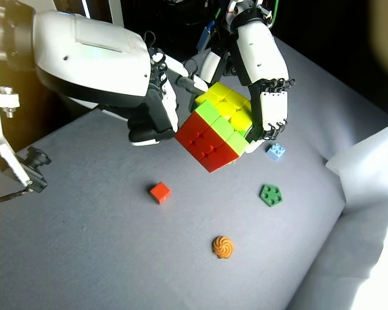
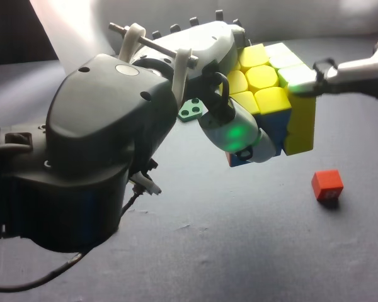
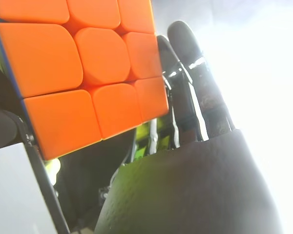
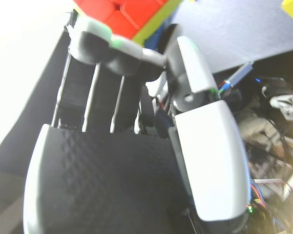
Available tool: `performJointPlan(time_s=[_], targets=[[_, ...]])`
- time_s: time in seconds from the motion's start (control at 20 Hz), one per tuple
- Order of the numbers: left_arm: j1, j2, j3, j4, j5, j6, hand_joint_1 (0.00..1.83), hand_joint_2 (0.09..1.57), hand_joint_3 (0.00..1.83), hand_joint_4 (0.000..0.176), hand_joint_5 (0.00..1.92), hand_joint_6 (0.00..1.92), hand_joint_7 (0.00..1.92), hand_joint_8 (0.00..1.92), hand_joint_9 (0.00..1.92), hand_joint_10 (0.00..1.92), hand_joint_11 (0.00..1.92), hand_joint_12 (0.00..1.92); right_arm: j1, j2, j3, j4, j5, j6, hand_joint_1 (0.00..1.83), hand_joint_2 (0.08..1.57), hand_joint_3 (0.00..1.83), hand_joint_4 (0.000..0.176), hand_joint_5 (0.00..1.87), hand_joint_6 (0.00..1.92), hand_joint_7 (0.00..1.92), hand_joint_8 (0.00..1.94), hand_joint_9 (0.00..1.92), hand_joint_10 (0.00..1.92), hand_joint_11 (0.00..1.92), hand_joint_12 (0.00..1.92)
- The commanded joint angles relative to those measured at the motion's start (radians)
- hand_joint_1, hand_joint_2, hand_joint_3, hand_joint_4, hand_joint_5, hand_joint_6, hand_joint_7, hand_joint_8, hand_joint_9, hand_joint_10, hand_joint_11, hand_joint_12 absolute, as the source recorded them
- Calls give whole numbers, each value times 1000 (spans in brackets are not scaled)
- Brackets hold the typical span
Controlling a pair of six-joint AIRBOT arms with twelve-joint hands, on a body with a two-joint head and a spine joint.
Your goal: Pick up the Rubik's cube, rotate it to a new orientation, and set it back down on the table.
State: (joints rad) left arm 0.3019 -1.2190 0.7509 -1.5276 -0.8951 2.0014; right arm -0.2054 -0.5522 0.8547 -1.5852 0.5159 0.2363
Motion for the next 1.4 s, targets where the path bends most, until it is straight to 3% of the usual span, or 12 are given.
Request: performJointPlan(time_s=[0.0, 0.35, 0.75, 0.9, 1.35], targets=[[-21, 2, -5, 91, -18, -8, 1187, 1259, 1, 0, 906, 1048, 488, 1630, 444, 1148, 364, 1221, 18, -1, 4, 65, -13, -11, 1137, 1246, 0, 0, 226, 6, 959, 1907, 1052, 1921, 1019, 1921], [-24, 2, -4, 90, -18, -8, 1191, 1250, 0, 0, 923, 1033, 505, 1601, 472, 1085, 378, 1207, 19, -5, 53, 115, -27, -33, 1141, 1261, 0, 0, 208, 2, 951, 1904, 1041, 1921, 1005, 1921], [-24, 1, -6, 86, -18, -5, 1202, 1229, 1, 0, 956, 1000, 546, 1544, 497, 1023, 394, 1189, -17, -41, 53, 115, -37, -33, 1122, 1275, 0, 0, 188, 6, 905, 1905, 997, 1921, 956, 1921], [-25, 1, -6, 85, -18, -5, 1181, 1267, 0, 0, 889, 1095, 476, 1630, 447, 1062, 370, 1209, -36, -47, 53, 115, -37, -33, 1146, 1268, 0, 0, 203, 3, 927, 1875, 1019, 1921, 984, 1921], [-26, 2, -6, 85, -18, -3, 1196, 1239, 0, 0, 942, 1002, 525, 1582, 445, 1058, 306, 1212, -59, -46, 43, 115, -13, -32, 1140, 1253, 0, 0, 212, 7, 920, 1919, 1014, 1921, 980, 1921]])
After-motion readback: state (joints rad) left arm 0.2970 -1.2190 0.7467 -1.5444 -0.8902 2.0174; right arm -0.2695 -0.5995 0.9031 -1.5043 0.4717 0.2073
